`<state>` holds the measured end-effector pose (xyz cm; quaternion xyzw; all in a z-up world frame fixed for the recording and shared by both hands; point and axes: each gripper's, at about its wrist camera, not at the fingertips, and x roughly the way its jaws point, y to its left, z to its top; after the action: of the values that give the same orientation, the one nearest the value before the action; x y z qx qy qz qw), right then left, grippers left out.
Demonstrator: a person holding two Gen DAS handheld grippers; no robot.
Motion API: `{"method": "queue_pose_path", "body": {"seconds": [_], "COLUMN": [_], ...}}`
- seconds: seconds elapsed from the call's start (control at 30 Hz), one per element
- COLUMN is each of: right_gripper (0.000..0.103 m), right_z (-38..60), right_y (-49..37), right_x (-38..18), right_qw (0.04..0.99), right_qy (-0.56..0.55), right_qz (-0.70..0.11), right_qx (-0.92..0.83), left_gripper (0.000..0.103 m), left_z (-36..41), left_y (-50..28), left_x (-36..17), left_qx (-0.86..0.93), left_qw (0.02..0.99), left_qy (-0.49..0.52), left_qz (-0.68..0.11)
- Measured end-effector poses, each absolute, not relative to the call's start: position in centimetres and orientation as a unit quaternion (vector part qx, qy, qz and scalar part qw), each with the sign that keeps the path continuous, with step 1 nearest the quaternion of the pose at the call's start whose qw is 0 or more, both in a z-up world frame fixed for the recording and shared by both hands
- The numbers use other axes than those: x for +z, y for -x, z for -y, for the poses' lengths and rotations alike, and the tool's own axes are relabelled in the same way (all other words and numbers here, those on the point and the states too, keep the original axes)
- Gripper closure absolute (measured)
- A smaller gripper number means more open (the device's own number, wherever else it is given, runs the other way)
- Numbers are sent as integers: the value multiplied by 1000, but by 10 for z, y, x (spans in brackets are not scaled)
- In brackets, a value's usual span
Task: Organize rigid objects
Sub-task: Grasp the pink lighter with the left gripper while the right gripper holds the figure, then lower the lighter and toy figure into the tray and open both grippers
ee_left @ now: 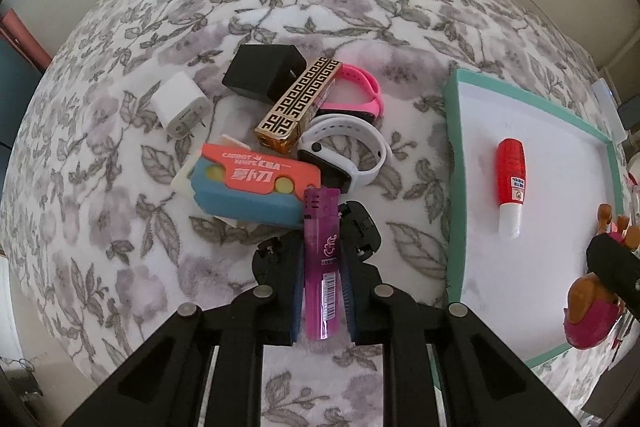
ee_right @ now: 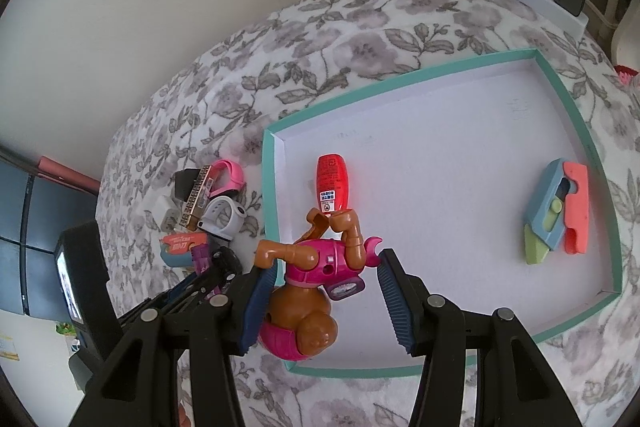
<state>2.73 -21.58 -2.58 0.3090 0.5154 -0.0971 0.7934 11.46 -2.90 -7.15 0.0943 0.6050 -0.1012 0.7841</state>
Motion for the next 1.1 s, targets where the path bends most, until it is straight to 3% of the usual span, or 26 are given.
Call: {"method": "queue_pose_path", "body": {"seconds": [0.33, 0.67, 1.1], "right_gripper": [48, 48, 48], "right_z": [225, 262, 300], "right_y": [-21, -1, 8], "right_x": [-9, 13, -17], "right_qw": [804, 815, 781], "right_qy": [-308, -280, -252], "right_qz": [-498, -474, -516], "right_qx": [-105, -182, -245], "left_gripper": [85, 85, 85], "left_z": [27, 85, 144], "left_y": [-111, -99, -78], "left_x": [-30, 22, -34], "left_qx": [-112, -168, -186], "left_qw": [805, 815, 771], "left_qy": [-56, -43, -52], "left_qz": [-580, -554, -607]}}
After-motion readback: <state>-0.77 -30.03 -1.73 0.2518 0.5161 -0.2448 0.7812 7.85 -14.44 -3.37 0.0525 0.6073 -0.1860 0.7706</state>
